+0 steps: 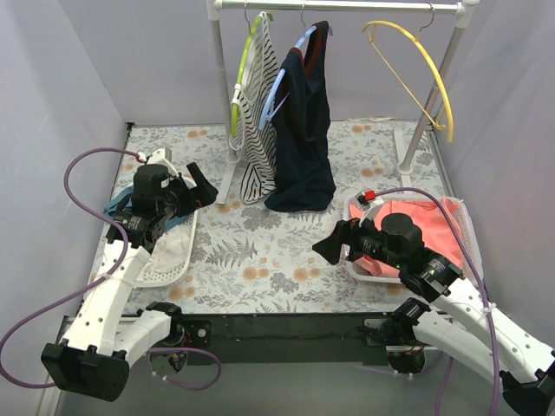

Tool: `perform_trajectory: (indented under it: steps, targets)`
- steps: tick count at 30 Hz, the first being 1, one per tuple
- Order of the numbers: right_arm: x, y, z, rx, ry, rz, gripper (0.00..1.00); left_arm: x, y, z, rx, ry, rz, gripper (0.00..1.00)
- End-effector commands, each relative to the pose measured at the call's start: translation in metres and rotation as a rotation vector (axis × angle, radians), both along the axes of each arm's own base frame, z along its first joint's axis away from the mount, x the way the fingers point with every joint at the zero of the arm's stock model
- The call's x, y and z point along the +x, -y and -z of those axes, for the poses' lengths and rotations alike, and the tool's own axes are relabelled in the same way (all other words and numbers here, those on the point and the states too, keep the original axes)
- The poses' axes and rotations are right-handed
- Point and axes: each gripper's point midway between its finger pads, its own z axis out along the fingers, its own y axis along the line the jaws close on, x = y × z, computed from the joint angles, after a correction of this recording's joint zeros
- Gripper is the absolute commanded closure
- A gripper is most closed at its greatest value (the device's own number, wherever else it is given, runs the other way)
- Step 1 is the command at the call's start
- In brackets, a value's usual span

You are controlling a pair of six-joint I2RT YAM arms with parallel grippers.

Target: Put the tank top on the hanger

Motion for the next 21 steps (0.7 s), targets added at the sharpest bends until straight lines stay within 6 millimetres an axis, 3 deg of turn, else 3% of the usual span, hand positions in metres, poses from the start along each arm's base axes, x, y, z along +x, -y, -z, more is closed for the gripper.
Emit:
perform_trajectory:
  steps: [1, 6, 7, 13, 16, 17, 19, 21]
  targets:
    - [0.007, -0.001, -0.016, 0.024, 0.051, 0.021, 0.01, -0.001, -0.004, 0.001, 0.032, 0.019, 0.0, 0.02]
    - [0.008, -0.004, -0.013, 0.025, 0.032, 0.016, 0.01, 0.014, -0.006, 0.01, 0.018, -0.027, -0.056, 0.02]
    - [0.008, -0.004, -0.013, 0.025, 0.032, 0.016, 0.01, 0.02, -0.004, 0.02, 0.027, -0.064, -0.056, 0.02]
    - [0.006, -0.003, -0.014, 0.031, 0.034, 0.016, 0.01, 0.048, -0.029, 0.031, 0.047, -0.093, -0.233, 0.02]
    - [0.004, -0.004, -0.016, 0.038, 0.038, 0.005, 0.01, 0.066, -0.063, 0.038, 0.059, -0.12, -0.374, 0.02]
    - [0.004, -0.004, -0.017, 0.04, 0.039, 0.004, 0.01, 0.076, -0.069, 0.051, 0.044, -0.151, -0.387, 0.02]
    - [0.002, -0.005, -0.018, 0.044, 0.037, -0.009, 0.01, 0.084, -0.108, 0.067, -0.005, -0.199, -0.495, 0.02]
    - [0.0, -0.005, -0.02, 0.05, 0.036, -0.015, 0.01, 0.095, -0.132, 0.085, -0.035, -0.226, -0.561, 0.02]
